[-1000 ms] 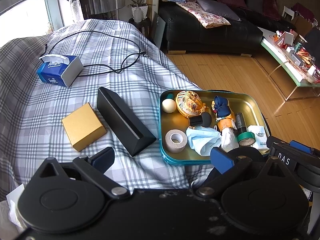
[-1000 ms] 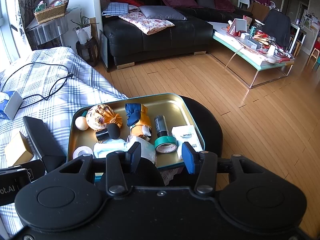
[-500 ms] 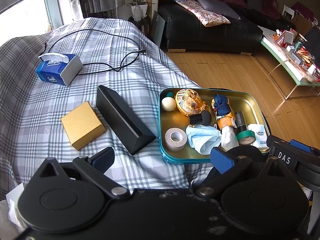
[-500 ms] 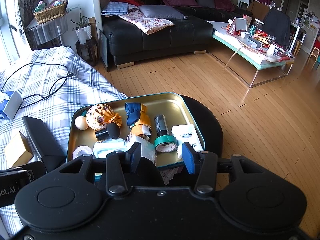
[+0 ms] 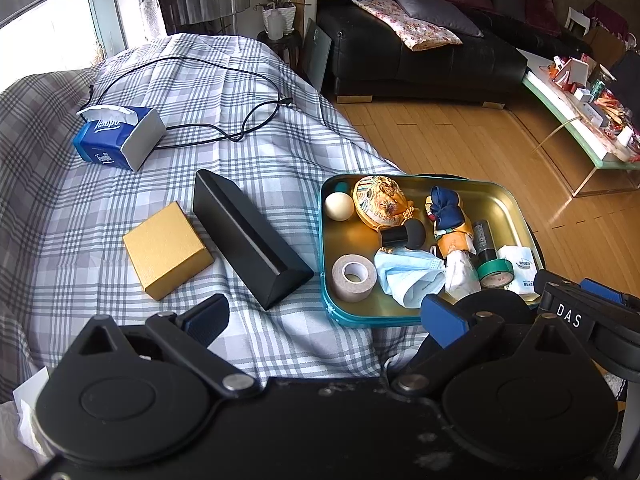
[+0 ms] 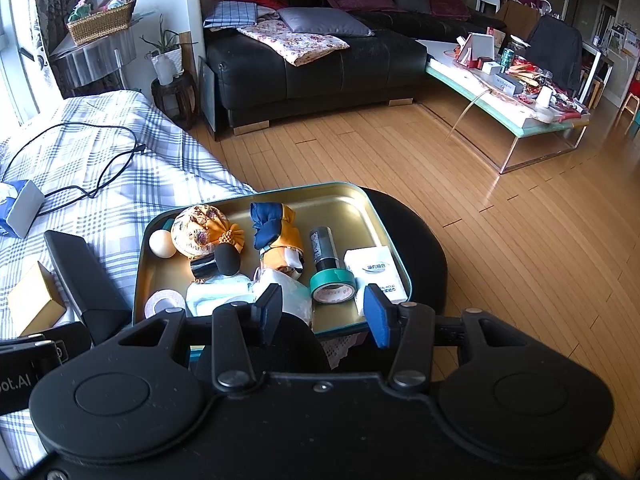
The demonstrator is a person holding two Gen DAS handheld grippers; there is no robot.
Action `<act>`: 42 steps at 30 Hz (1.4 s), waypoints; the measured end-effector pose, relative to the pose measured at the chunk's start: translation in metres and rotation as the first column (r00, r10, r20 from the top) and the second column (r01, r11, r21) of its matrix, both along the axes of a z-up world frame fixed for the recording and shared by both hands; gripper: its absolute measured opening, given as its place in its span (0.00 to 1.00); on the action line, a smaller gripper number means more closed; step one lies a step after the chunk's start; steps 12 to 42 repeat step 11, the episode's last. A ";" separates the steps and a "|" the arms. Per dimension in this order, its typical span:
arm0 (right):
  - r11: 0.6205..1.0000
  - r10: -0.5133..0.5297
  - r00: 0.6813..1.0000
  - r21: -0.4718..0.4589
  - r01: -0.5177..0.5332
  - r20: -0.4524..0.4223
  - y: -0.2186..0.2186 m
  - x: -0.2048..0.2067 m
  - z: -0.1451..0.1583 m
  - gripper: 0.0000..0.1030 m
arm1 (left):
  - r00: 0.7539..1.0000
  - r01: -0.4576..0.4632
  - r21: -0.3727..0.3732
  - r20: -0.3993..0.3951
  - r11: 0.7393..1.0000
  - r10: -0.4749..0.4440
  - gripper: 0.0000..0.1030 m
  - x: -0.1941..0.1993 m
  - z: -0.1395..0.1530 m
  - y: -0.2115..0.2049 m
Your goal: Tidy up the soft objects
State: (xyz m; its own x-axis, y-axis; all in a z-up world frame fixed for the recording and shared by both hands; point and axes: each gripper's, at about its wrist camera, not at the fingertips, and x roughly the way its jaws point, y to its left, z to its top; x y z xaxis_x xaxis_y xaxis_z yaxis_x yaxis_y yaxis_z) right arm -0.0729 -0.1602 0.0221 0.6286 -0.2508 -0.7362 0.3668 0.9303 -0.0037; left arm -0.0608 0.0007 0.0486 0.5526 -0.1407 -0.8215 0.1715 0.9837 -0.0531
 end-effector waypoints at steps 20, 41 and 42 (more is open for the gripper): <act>1.000 0.001 1.000 0.000 -0.001 0.000 -0.001 0.001 0.001 0.46 | 1.000 0.000 0.006 0.002 1.000 0.000 0.99 0.001 -0.001 0.001; 1.000 0.001 1.000 0.000 -0.001 0.000 -0.001 0.001 0.001 0.46 | 1.000 0.000 0.006 0.002 1.000 0.000 0.99 0.001 -0.001 0.001; 1.000 0.001 1.000 0.000 -0.001 0.000 -0.001 0.001 0.001 0.46 | 1.000 0.000 0.006 0.002 1.000 0.000 0.99 0.001 -0.001 0.001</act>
